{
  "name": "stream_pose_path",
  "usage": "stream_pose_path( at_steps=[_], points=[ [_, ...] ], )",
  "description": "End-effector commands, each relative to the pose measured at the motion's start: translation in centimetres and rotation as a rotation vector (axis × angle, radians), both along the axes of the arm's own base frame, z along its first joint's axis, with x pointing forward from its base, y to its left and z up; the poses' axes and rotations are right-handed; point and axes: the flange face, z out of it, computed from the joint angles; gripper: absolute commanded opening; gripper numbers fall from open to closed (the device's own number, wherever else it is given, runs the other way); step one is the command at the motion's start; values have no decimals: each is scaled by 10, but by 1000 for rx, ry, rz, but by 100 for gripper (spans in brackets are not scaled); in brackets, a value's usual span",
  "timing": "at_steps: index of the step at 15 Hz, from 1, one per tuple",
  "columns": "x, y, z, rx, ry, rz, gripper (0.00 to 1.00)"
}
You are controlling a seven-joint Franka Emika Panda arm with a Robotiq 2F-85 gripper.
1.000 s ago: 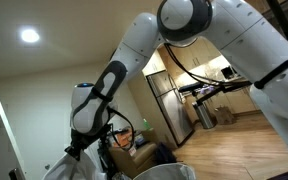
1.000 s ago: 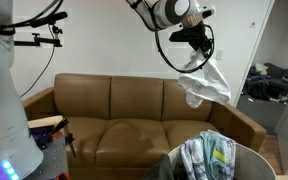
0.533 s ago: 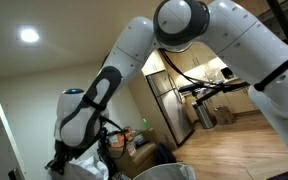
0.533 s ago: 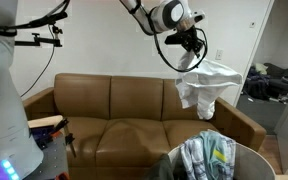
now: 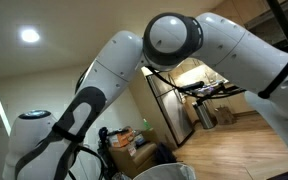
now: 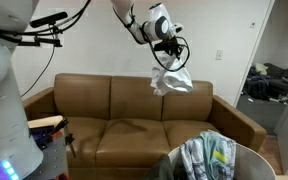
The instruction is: Pick up one clothe and put it on the couch
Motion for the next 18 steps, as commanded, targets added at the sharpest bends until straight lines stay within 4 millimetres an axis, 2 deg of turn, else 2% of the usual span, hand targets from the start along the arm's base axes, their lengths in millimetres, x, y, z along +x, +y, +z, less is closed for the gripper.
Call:
stream_pose_path(
  at_steps=[1,2,5,6,8,9,10,11,13,14,15,17,18],
  points=[
    [5,8,-7,13,16,29,2],
    [5,24,-16,56,38,81,2],
    [5,82,-70,95,143,214,2],
    [4,95,-90,104,196,253,2],
    [4,103,-122,129,319,297,2],
    [5,96,-127,110,355,269,2],
    [-9,110,-131,98,321,256,2],
    [-8,111,-141,97,339,256,7],
    [-8,111,-146,94,343,255,7],
    [-12,116,-141,66,327,242,2],
    [-13,125,-151,47,352,272,2],
    [-13,140,-190,49,396,336,2],
    [-14,149,-216,92,426,384,2]
  ],
)
